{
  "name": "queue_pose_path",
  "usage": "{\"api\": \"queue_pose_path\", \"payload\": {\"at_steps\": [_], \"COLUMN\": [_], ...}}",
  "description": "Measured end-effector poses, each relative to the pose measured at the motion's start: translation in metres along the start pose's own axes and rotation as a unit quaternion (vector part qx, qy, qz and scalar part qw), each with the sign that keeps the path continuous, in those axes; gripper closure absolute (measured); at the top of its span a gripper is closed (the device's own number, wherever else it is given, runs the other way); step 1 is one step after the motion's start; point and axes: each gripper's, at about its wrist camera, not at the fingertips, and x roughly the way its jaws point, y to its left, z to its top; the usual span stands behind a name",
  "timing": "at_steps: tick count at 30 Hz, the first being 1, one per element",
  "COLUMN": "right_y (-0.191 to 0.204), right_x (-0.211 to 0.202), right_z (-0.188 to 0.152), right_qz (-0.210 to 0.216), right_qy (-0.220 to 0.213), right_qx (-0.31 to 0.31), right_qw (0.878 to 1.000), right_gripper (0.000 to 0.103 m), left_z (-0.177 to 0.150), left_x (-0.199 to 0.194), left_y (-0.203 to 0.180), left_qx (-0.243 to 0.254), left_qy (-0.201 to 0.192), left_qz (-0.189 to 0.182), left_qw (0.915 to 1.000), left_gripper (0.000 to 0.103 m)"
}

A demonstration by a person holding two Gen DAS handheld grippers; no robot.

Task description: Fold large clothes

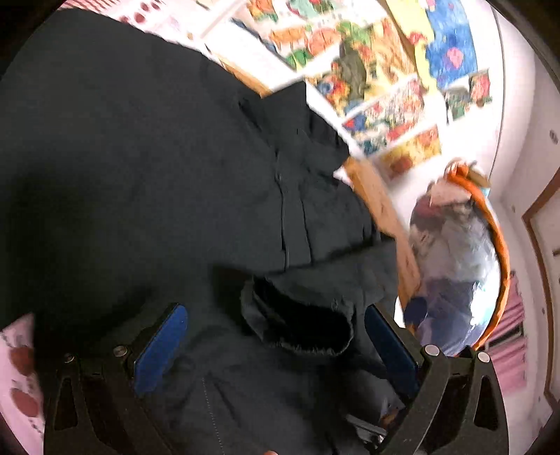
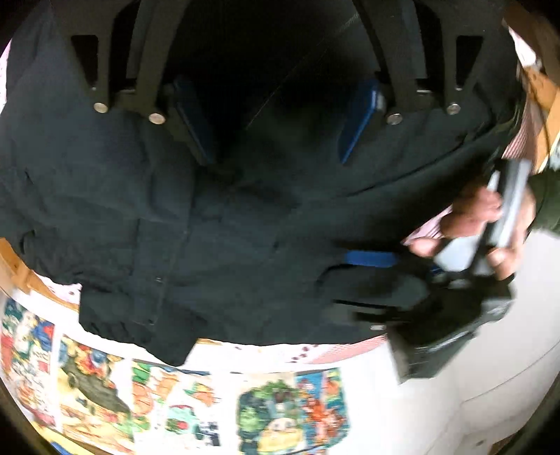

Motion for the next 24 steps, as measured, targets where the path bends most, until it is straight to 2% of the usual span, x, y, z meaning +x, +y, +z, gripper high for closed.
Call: {"api": "queue_pose_path", "payload": {"at_steps": [4,10,12,13,15,17,18,20,22,24], "right_y": [0.001,-0.021,-0.027,-0.031,-0.038,-0.043,-0.049,-0.056,-0.066,-0.076], "right_x": [-0.016,-0.03,-0.035,-0.038,-0.043,-0.05,-0.05,-0.057,-0.061,-0.064], "right_z": [-0.018,-0.029,-0.031,-0.033,-0.034,-0.036,-0.034,-0.034,-0.032,-0.03], "right_qz": [-0.007,-0.023,-0.03,-0.033,-0.035,-0.045,-0.051,-0.055,-0.068,-0.08], "right_qy": [0.008,0.02,0.02,0.019,0.018,0.011,0.007,-0.006,-0.018,-0.027], "right_qx": [-0.017,-0.01,-0.006,-0.003,0.0,0.004,0.005,0.016,0.029,0.041], "right_qw": [1.0,0.999,0.999,0.999,0.999,0.999,0.999,0.998,0.997,0.996], "right_gripper": [0.032,0.032,0.032,0.032,0.032,0.032,0.032,0.032,0.032,0.032], "left_z": [0.003,0.018,0.018,0.017,0.012,0.007,0.005,0.003,0.005,0.007], "left_x": [0.028,0.064,0.073,0.079,0.09,0.095,0.093,0.088,0.082,0.068], "left_y": [-0.001,0.005,0.003,0.002,-0.002,-0.007,-0.01,-0.02,-0.034,-0.043], "left_qx": [-0.017,-0.096,-0.106,-0.11,-0.111,-0.101,-0.092,-0.064,-0.019,0.016], "left_qy": [0.029,0.05,0.056,0.062,0.079,0.085,0.073,0.055,0.037,0.011], "left_qz": [0.015,-0.029,-0.028,-0.027,-0.016,-0.004,0.001,0.017,0.037,0.044], "left_qw": [0.9993,0.9937,0.9924,0.9916,0.9906,0.9913,0.9931,0.9963,0.9985,0.9988], "left_gripper": [0.001,0.002,0.002,0.006,0.021,0.042,0.049,0.077,0.094,0.096]}}
